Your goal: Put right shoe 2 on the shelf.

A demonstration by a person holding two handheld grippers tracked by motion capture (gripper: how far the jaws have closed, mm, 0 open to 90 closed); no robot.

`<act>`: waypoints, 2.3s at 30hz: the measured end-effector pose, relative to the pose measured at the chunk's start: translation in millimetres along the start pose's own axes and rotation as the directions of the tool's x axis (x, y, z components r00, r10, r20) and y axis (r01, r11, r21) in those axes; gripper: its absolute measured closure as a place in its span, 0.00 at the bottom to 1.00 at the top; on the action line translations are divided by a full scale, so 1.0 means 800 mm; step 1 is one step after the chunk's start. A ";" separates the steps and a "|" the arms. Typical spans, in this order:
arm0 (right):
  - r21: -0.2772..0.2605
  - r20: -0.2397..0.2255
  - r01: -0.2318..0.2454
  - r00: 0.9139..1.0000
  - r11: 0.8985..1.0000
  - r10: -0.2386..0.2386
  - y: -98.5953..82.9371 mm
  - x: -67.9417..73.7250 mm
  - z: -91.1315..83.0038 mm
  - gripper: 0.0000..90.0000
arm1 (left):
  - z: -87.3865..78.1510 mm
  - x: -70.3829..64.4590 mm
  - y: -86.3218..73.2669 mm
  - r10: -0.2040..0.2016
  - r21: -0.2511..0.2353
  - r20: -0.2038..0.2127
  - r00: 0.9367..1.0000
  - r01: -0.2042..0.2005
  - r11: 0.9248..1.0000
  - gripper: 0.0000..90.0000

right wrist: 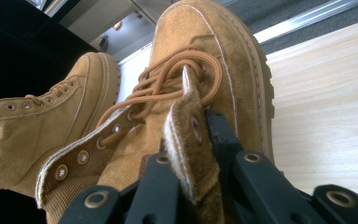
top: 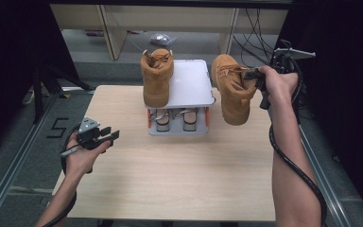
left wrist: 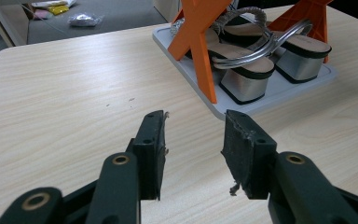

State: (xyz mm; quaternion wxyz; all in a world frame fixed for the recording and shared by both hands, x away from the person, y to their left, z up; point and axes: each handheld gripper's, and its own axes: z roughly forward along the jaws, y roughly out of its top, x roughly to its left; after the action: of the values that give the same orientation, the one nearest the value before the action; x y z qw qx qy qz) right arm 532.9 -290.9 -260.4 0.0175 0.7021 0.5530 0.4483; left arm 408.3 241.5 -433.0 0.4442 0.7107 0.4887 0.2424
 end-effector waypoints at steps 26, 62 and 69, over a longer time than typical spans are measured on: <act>-0.009 -0.030 -0.010 0.999 1.000 0.010 0.009 0.023 0.005 0.93 | -0.001 0.002 0.000 -0.002 -0.002 -0.002 1.000 0.002 1.000 0.64; -0.016 -0.071 0.000 0.997 1.000 -0.001 0.013 0.059 0.024 0.93 | -0.004 0.005 -0.006 -0.013 0.001 -0.004 1.000 0.013 1.000 0.64; -0.007 -0.084 -0.009 0.996 1.000 0.009 0.013 0.063 0.033 0.93 | -0.004 0.007 -0.007 -0.013 -0.001 -0.007 1.000 0.013 1.000 0.64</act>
State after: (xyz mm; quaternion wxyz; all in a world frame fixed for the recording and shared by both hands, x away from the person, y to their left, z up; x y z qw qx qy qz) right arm 557.0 -242.4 -239.6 -0.0052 0.6849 0.5484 0.4797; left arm 405.3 248.4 -436.5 0.4443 0.7064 0.4950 0.2419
